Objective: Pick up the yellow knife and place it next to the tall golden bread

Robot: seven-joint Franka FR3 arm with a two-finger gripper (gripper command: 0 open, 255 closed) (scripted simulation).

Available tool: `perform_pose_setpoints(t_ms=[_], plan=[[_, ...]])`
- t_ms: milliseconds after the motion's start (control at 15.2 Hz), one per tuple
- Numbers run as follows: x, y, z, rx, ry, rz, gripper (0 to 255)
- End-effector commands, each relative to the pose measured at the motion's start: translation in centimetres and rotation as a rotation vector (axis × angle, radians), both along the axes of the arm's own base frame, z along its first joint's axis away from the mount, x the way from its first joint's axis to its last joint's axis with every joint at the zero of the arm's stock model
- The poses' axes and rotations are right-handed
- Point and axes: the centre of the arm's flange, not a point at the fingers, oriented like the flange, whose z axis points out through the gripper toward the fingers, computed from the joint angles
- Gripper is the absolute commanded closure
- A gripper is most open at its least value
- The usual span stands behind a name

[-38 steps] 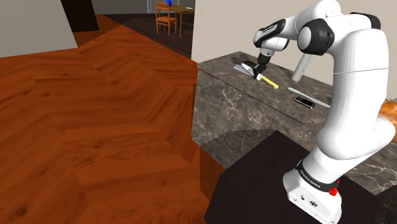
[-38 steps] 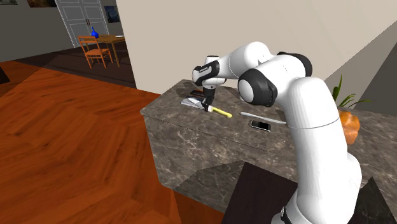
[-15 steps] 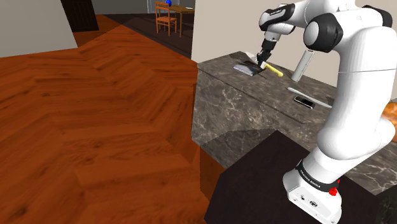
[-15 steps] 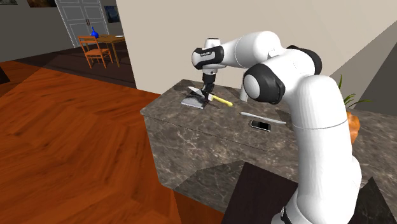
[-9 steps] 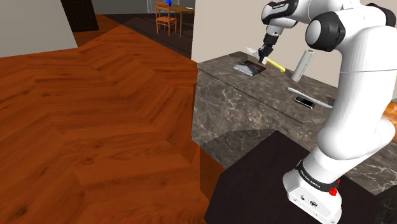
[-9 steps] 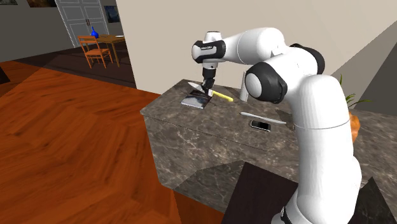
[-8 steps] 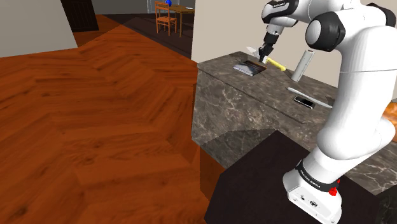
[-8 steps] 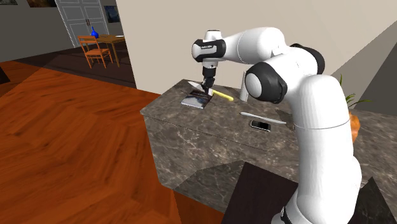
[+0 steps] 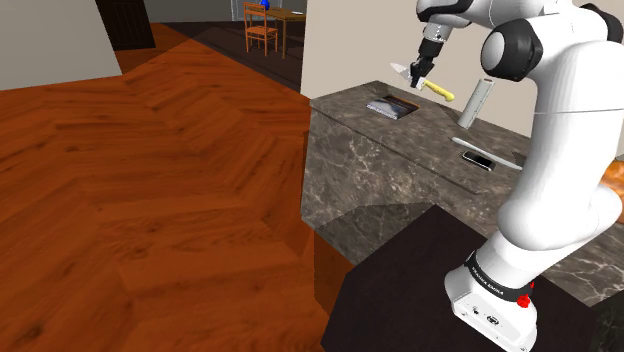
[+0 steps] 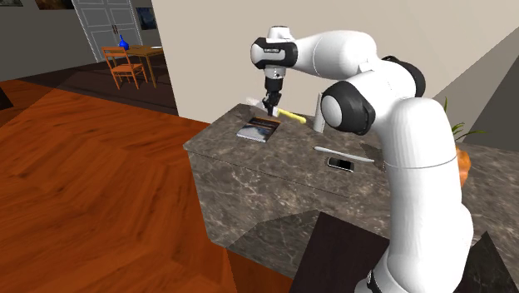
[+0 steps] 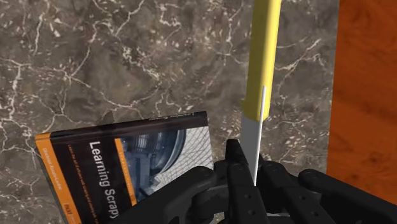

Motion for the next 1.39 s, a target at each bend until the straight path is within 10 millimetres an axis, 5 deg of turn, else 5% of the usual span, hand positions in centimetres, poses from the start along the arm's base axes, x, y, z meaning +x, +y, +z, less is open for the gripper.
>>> perform_pose_setpoints(t_ms=[0, 660, 1320], plan=[[-0.1, 0.0, 1.0, 0.000, 0.001, 0.000, 255], [-0.1, 0.0, 5.8, 0.000, 0.001, 0.000, 255], [-12.1, -5.6, 5.8, 0.000, 0.001, 0.000, 255]])
